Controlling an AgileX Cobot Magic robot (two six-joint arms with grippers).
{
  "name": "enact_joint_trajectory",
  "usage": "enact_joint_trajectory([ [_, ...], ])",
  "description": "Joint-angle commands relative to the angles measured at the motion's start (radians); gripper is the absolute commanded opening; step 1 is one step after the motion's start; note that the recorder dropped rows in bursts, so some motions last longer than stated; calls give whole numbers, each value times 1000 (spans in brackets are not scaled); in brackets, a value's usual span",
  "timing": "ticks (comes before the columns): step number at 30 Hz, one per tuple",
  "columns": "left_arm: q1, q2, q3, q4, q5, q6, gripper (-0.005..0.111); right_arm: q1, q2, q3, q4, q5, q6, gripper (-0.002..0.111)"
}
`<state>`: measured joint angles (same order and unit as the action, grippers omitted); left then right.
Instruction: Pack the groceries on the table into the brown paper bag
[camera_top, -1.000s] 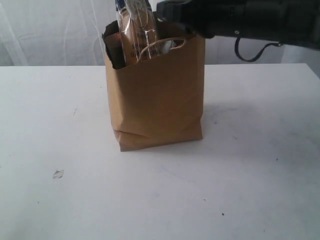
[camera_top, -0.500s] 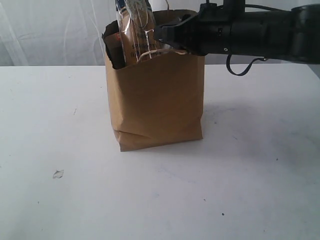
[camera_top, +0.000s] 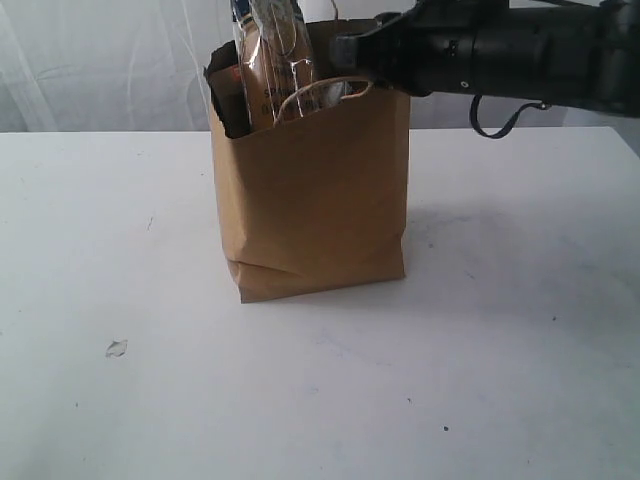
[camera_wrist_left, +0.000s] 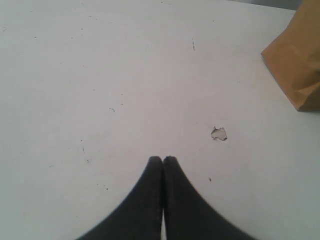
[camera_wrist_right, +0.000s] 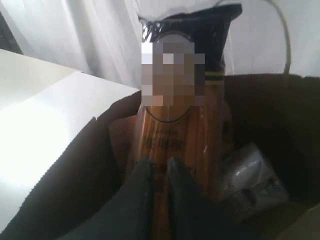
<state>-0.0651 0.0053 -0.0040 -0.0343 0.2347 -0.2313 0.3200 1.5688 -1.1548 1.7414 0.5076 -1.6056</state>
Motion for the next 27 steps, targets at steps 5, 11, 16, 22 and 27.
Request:
enact_joint_trajectory([
  [5, -6, -5, 4, -3, 0, -5, 0, -1, -187, -9, -111, -450, -84, 0],
  [11, -6, -5, 4, -3, 0, -5, 0, -1, -219, -7, -103, -1041, -291, 0],
  [16, -6, -5, 4, -3, 0, -5, 0, -28, -175, -7, 3, -1558, -492, 0],
  [22, -6, -5, 4, -3, 0, -5, 0, -163, -123, 38, 3, -1619, -537, 0],
  [27, -6, -5, 4, -3, 0, -5, 0, -226, -147, 94, 3, -1640, -285, 0],
])
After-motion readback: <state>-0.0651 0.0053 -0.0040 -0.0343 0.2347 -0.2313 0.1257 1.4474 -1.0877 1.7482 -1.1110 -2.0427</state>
